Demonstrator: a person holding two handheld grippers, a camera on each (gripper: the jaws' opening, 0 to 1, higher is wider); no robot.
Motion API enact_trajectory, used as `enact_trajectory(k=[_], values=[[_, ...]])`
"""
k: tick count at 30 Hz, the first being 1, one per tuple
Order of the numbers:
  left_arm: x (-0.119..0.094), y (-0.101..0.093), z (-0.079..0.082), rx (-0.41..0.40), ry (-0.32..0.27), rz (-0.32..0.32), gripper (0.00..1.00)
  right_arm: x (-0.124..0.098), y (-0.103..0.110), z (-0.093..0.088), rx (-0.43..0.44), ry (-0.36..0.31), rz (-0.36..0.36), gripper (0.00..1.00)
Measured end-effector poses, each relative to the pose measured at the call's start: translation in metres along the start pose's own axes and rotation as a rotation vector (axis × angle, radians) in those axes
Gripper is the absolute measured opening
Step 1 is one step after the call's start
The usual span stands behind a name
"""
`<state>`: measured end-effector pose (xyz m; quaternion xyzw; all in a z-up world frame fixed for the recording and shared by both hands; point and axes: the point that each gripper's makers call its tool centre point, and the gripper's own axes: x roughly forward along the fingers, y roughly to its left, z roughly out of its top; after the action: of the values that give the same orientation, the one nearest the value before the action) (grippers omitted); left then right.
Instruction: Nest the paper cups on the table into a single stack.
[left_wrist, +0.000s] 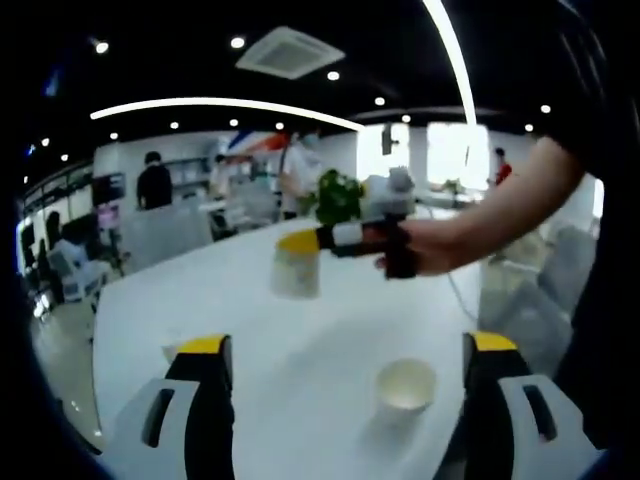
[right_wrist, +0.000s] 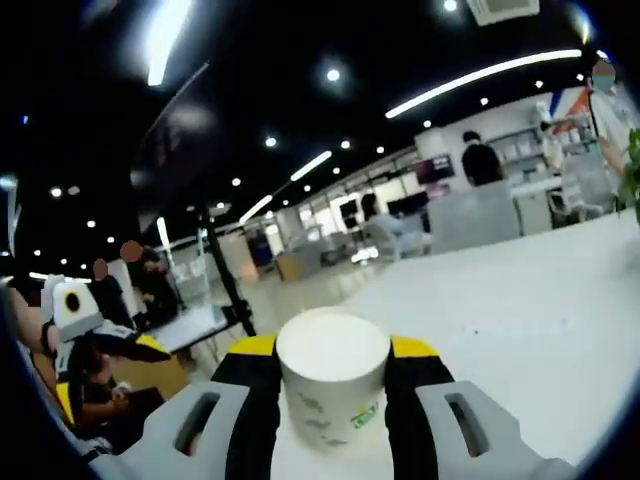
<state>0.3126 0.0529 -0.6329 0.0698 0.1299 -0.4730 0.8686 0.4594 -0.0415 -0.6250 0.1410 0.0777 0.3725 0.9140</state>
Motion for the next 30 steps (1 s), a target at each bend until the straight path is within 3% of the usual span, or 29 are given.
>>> enact_trajectory(k=[10,12,20,26,30], values=[[-0.002,-0.017,0.012,-0.061,-0.042,-0.035,0.93,-0.040,0.034,0.012,0.178,-0.099,0.027,0.37],[-0.002,-0.023,0.012,-0.073,-0.042,-0.052,0.92,-0.050,0.043,0.017,0.254,-0.133,0.038,0.37],[0.000,-0.036,0.016,-0.122,-0.073,-0.079,0.88,-0.062,0.060,0.009,0.272,-0.112,0.060,0.37],[0.000,-0.042,0.016,-0.158,-0.085,-0.099,0.86,-0.066,0.070,0.009,0.408,-0.164,0.071,0.37],[0.000,-0.041,0.016,-0.195,-0.097,-0.114,0.86,-0.067,0.072,0.008,0.545,-0.210,0.066,0.37]])
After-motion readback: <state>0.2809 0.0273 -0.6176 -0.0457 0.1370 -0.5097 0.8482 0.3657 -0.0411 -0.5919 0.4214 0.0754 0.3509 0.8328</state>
